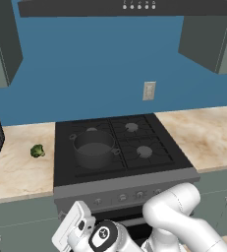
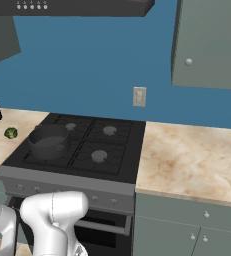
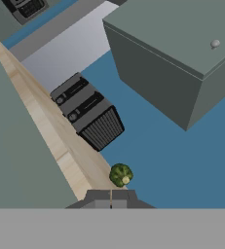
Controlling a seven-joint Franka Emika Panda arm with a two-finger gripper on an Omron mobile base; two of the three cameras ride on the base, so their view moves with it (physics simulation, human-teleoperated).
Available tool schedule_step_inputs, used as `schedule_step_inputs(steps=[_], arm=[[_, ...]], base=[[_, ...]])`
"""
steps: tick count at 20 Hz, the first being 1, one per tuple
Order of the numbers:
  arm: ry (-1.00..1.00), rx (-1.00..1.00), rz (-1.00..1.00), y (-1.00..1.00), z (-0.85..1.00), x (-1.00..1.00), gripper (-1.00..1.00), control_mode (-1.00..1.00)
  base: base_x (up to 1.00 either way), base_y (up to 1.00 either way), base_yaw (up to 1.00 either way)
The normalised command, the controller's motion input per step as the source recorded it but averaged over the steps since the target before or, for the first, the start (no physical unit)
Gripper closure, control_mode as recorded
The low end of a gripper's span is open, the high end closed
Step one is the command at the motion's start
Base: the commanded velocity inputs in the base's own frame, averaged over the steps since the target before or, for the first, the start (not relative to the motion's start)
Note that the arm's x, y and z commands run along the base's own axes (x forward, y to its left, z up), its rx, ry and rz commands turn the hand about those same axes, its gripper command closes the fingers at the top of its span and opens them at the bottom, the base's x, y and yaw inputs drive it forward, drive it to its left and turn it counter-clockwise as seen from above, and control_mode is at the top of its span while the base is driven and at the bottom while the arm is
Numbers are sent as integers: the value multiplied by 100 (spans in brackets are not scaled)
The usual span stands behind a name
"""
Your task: Turn on the burner for the pot on the stove. Wait thirty seconds for the pot to heat up. Then add the broccoli to the pot.
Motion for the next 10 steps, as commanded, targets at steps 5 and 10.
schedule_step_inputs(steps=[5, 10], arm=[[0, 0, 0, 0, 0, 0, 100, -100], [0, 0, 0, 0, 0, 0, 100, -100]], base=[[0, 0, 0], [0, 0, 0]])
